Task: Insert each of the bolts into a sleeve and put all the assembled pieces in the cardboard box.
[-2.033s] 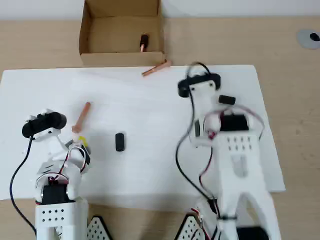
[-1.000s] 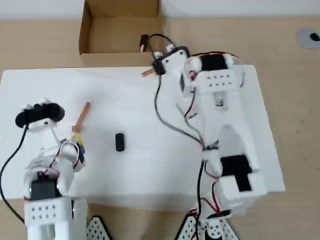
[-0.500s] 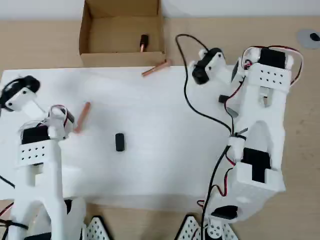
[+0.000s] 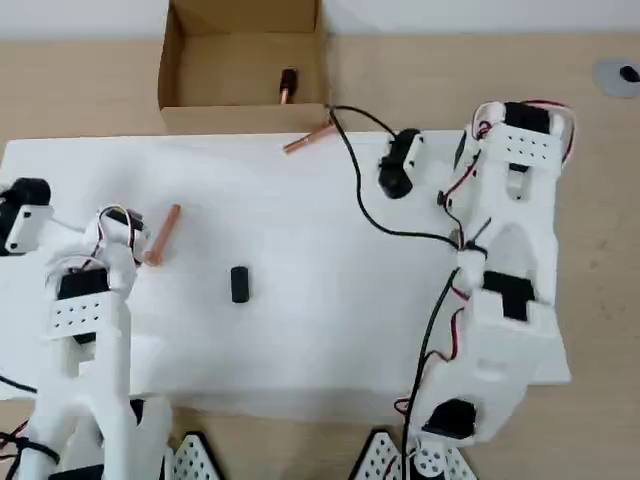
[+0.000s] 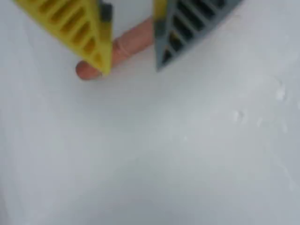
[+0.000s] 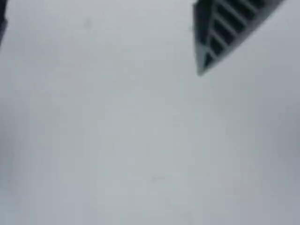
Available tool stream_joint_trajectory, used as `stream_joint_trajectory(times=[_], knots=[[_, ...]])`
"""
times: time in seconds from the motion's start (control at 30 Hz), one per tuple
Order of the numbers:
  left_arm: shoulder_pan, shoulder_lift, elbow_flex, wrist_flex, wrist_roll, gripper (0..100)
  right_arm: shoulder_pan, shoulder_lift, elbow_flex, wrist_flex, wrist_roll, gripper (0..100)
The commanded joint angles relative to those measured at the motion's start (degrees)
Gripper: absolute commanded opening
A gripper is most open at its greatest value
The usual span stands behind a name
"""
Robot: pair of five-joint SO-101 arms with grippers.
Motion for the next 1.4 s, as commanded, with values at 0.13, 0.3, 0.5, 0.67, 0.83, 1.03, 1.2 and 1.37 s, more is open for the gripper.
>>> stream_joint_trajectory(times=[0.13,0.3,0.5,0.67,0.83,1.03,1.2,1.37], knots=[[-0.8,0.1,0.6,-3.3,0.4,8,0.3,3.6,-9.5,0.9,0.4,33.0],[-0.8,0.1,0.6,-3.3,0.4,8,-0.7,3.7,-10.1,0.8,0.6,33.0],[-0.8,0.0,0.8,-3.2,0.4,8,-0.7,9.6,-16.7,0.8,0.8,33.0],[-0.8,0.0,0.9,-3.1,0.4,8,-0.7,15.3,-23.1,0.8,0.8,33.0],[-0.5,0.0,0.9,-3.1,0.3,8,-0.5,17.7,-23.4,0.8,0.7,32.9],[-0.8,0.0,1.0,-3.0,0.3,8,-0.2,20.6,-21.8,0.9,0.5,32.9],[-0.8,0.0,0.7,-1.6,0.3,8,0.0,21.1,-19.0,0.9,0.4,32.9],[-0.8,0.0,0.6,-1.6,0.3,8,0.4,21.1,-18.3,0.9,0.4,32.8]])
